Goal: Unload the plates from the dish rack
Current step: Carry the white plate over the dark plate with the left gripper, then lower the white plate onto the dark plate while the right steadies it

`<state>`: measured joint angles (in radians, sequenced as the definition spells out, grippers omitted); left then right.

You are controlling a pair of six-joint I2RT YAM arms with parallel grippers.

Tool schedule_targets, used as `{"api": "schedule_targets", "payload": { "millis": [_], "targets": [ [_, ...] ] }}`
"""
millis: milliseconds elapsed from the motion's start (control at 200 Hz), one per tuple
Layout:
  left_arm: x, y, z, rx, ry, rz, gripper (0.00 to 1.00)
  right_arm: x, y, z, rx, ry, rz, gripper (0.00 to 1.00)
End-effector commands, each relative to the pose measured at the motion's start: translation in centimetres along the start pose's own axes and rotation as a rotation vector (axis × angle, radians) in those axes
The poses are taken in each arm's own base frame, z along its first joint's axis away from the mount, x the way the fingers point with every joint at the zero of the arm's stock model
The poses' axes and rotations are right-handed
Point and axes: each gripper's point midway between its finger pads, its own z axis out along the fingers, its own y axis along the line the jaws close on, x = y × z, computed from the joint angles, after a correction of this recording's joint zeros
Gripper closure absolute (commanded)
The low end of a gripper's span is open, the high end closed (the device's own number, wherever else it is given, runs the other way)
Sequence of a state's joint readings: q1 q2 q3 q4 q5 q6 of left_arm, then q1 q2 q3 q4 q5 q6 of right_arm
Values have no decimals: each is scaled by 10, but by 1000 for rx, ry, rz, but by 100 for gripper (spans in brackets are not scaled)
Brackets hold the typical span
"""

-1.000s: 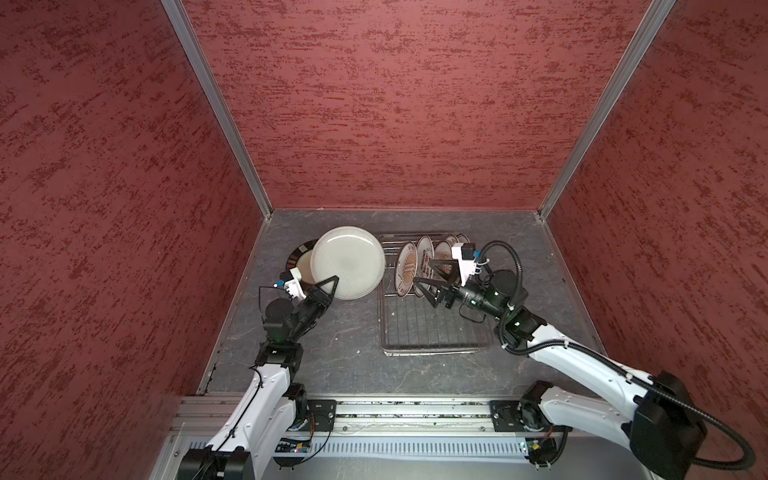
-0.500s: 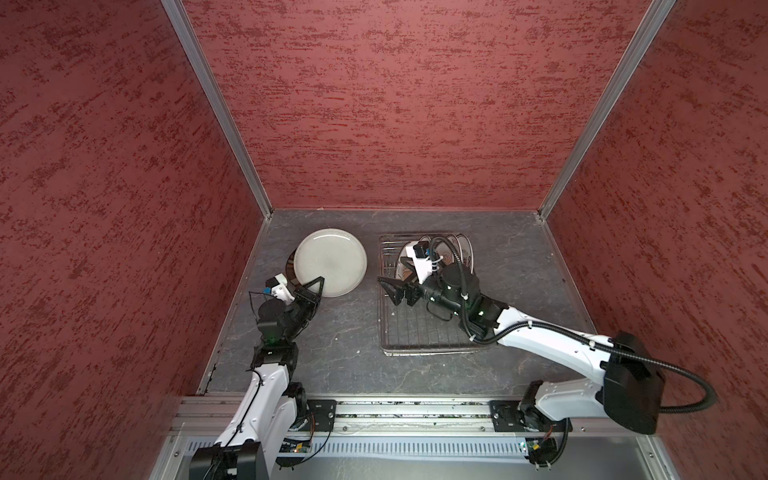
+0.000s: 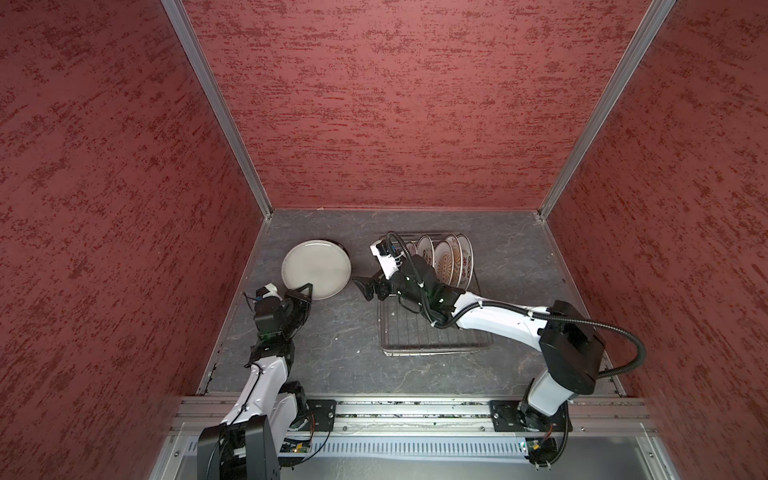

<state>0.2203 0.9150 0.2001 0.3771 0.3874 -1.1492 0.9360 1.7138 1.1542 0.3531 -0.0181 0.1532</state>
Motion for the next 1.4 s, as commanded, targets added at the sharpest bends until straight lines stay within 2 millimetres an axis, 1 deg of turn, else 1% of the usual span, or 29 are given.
{"api": "schedule_targets", "payload": {
  "millis": [0,115,225,331,421,586,701,752,972,1057,1398],
  "targets": [
    [-23,-61,-3,187,-61,76,100,-18,5,6,2,-39,-3,1],
    [-28,-56,3,155,-74,71,100,-15,4,16,21,-23,-12,1],
    [-34,-48,9,118,-94,62,100,-7,0,29,43,8,-16,1],
    [-39,-45,14,87,-118,75,100,0,-1,39,54,30,-17,1],
    [-43,-41,19,59,-128,70,100,5,0,47,46,48,-26,1],
    [-46,-38,30,27,-134,73,100,17,-2,71,53,93,-47,1],
    [-46,-35,41,11,-119,73,100,23,-4,81,59,110,-52,1],
    [-46,-34,46,2,-118,77,100,24,-6,84,70,113,-55,1],
    [-48,-25,67,-44,-99,100,100,39,-14,94,103,138,-74,1],
    [-49,-21,71,-53,-105,95,100,42,-16,96,107,143,-83,1],
    [-55,-18,81,-99,-114,118,100,53,-16,103,100,166,-79,1]
  ]
}}
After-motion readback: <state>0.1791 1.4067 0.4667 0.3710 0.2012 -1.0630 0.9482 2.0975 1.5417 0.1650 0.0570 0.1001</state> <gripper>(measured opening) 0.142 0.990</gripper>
